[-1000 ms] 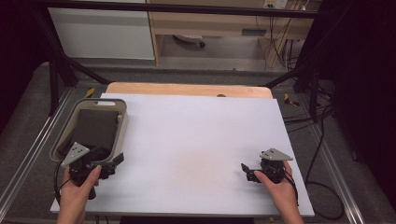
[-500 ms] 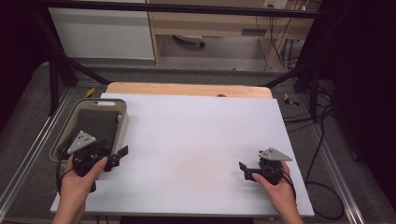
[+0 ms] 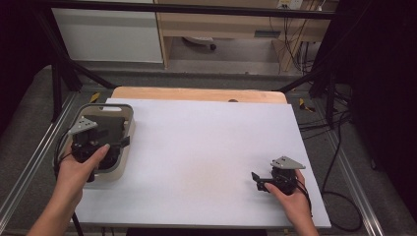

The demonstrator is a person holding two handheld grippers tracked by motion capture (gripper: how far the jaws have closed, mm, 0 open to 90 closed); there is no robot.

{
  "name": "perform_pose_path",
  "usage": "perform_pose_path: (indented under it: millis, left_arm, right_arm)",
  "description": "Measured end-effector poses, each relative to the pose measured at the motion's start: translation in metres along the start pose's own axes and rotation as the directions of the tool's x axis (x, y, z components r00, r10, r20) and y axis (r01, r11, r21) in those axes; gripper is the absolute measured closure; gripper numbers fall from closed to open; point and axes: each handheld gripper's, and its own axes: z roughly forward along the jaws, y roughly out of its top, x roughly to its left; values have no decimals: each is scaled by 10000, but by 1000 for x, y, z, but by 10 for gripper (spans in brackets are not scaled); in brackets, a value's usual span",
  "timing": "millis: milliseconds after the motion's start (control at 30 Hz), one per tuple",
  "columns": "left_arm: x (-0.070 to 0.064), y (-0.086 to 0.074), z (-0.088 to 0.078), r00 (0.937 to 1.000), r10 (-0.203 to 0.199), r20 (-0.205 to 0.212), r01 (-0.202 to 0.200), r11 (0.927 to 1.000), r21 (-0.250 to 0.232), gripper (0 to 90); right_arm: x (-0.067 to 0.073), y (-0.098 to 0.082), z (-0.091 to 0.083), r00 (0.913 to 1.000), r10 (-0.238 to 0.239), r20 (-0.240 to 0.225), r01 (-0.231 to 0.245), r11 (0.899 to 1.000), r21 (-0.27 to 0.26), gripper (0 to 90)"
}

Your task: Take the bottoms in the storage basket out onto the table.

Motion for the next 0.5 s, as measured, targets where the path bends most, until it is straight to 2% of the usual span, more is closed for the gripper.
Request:
perform_pose_path:
  millis: [67,100,133,267,500]
  left_arm:
    - [8,5,2,9998,52,-175,-52,10000,-9,105]
    - [8,5,2,9998,52,-175,-52,10000,-9,105]
    - [16,9,2,9995,-89,-305,84,9998,-161,105]
    - [32,17,5,9977,-213,-646,201,9996,-184,111]
    - [64,24,12,9904,-497,-1291,495,9988,-47,148]
  right_arm:
    - [1,0,1,9999,-151,22,151,9999,15,76]
    - [2,0,1,9998,-188,26,188,9998,6,77]
    - [2,0,1,9999,-172,20,172,9998,46,77]
    - [2,1,2,9996,-260,50,259,9996,84,77]
    - [3,1,2,9994,-345,41,344,9993,172,77]
